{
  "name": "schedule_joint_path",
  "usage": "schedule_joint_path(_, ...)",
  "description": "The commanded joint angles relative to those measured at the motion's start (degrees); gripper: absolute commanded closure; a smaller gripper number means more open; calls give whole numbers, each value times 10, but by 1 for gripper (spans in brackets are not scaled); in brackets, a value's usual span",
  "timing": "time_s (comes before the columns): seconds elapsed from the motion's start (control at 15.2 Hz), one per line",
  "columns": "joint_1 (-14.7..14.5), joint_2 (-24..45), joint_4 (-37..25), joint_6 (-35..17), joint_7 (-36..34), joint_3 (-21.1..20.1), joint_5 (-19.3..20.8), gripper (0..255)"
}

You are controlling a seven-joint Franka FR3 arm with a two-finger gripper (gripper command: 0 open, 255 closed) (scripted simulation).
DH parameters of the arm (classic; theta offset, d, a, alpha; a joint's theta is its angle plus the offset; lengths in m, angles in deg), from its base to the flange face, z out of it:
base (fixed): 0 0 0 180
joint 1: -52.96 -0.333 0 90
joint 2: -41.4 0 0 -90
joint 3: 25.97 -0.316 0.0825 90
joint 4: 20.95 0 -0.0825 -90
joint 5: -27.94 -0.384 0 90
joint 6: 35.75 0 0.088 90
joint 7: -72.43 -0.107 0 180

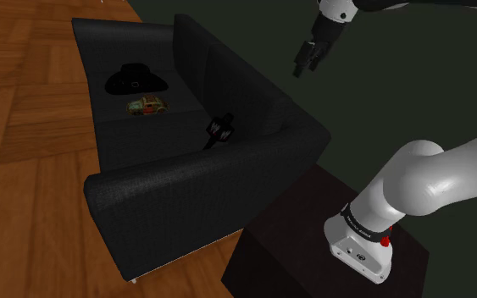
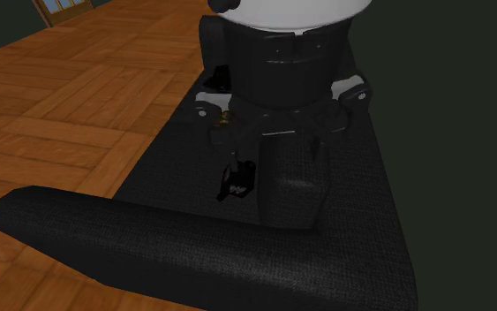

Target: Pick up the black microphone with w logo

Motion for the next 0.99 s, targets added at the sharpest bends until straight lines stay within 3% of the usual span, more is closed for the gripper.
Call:
schedule_joint_path(0.0,-7,20,13,-41,47,22,3,0)
schedule_joint_path(0.46,-45,142,14,-177,202,89,-14,0)
schedule_joint_path(0.92,-87,293,-33,-282,387,139,-93,0)
